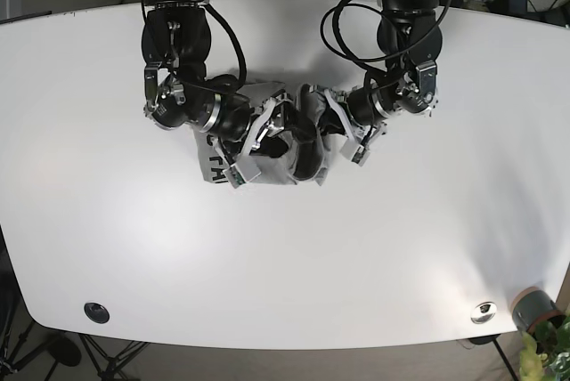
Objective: Fold the T-shirt properly
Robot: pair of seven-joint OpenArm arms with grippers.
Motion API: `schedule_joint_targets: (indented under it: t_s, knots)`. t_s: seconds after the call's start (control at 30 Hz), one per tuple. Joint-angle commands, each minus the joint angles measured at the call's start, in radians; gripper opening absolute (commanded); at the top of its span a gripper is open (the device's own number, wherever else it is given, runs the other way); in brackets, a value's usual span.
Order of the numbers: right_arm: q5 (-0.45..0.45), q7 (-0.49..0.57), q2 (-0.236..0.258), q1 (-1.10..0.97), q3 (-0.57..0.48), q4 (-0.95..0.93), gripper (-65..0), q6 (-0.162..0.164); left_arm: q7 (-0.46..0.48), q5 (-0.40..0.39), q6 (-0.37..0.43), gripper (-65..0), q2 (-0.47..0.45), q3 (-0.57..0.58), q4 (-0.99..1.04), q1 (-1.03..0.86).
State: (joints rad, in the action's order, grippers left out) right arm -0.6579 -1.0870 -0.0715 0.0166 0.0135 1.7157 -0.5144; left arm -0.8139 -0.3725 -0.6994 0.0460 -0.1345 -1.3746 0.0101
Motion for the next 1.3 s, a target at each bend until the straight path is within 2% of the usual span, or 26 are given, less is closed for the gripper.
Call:
schedule_joint_targets:
  t_s: [0.0,0.17,0.33,0.47,0.57,0.73,0.9,1.03,1.13,1.27]
  knots:
    - [-0.020,0.017,0.002,0.004,0.001,0.051,-27.3,-0.006,-0.014,-0.044,0.001,-60.7,-0.008,0.000,-0.062,0.004]
    - [-0.012,0.018,0.011,0.009,0.001,0.028,-27.3,-0.010,-0.015,-0.128,0.001,-60.7,-0.093,0.000,-0.191,-0.022]
    - [-0.012,0.035,0.031,0.033,-0.002,-0.044,-27.4,-0.011,-0.014,-0.139,0.001,-60.7,-0.182,-0.029,-0.274,-0.065]
    - [-0.012,0.101,0.032,0.047,-0.019,-0.112,-30.3,-0.011,-0.014,-0.135,0.001,-60.7,-0.249,-0.138,-0.280,-0.074]
    - [-0.012,0.178,0.039,0.069,-0.096,-0.196,-33.1,-0.010,-0.009,-0.133,0.001,-60.7,-0.301,-0.204,-0.277,-0.074]
    - [-0.012,0.278,0.062,0.099,-0.165,-0.300,-38.7,-0.005,-0.008,-0.133,0.001,-60.7,-0.364,-0.213,-0.277,-0.068]
    - [-0.020,0.293,0.072,0.130,-0.162,-0.300,-42.0,-0.005,-0.008,-0.132,0.001,-60.6,-0.361,-0.199,-0.277,-0.048]
    - [-0.023,0.290,0.121,0.147,-0.160,-0.227,-44.2,-0.003,-0.008,-0.082,0.001,-60.6,-0.349,-0.080,-0.285,-0.008]
    - [-0.023,0.250,0.164,0.147,-0.126,-0.159,-46.0,-0.003,-0.008,-0.023,0.001,-60.6,-0.288,-0.003,-0.286,-0.002]
    - [-0.020,0.199,0.172,0.151,-0.002,-0.139,-48.7,-0.003,-0.006,0.073,0.001,-60.6,-0.179,0.063,-0.280,0.040]
